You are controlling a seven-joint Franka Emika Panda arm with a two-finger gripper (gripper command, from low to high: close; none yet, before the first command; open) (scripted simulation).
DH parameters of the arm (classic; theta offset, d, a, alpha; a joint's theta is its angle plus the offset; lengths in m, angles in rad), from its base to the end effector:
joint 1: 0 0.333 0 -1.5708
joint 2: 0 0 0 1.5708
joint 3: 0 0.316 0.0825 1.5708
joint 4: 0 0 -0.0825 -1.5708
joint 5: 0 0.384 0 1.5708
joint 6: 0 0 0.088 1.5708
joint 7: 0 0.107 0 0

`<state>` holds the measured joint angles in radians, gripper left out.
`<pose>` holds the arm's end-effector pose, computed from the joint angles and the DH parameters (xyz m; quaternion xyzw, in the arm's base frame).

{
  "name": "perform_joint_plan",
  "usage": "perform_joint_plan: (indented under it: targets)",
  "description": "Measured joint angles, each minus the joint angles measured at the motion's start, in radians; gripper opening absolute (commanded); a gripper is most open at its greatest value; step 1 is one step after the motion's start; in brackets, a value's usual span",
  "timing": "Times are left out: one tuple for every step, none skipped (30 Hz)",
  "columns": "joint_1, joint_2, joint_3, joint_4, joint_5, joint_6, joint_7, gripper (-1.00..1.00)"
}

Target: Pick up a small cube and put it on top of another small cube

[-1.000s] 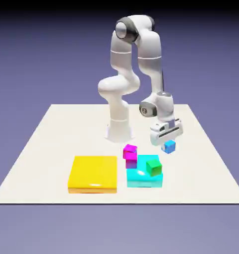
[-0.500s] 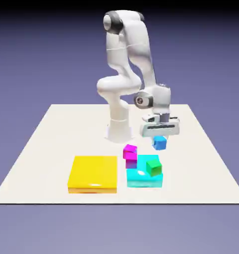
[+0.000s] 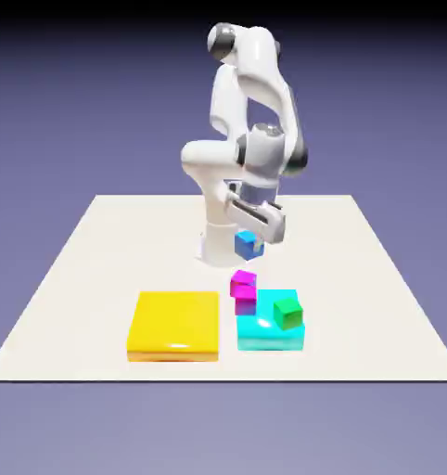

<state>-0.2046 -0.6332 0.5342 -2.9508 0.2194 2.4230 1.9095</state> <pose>0.3077 0.0714 0.3176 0.6097 -0.7881 0.0835 0.0112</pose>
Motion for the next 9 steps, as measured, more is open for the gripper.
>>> perform_joint_plan:
  targets:
    - [-0.014, 0.036, 0.013, -0.007, -0.008, 0.043, 0.008, -1.0]
    - [-0.028, 0.072, 0.027, -0.015, -0.016, 0.087, 0.017, -1.0]
    - [-0.042, 0.108, 0.04, -0.022, -0.024, 0.13, 0.025, -1.0]
    - [-0.057, 0.144, 0.054, -0.03, -0.032, 0.174, 0.033, -1.0]
    - [-0.071, 0.18, 0.067, -0.037, -0.04, 0.217, 0.041, -1.0]
    - [-0.085, 0.216, 0.081, -0.045, -0.048, 0.261, 0.05, -1.0]
    - [-0.085, 0.216, 0.081, -0.045, -0.048, 0.261, 0.05, 1.0]
    - [-0.085, 0.216, 0.081, -0.045, -0.048, 0.26, 0.05, 1.0]
    - [-0.085, 0.216, 0.081, -0.045, -0.048, 0.26, 0.05, 1.0]
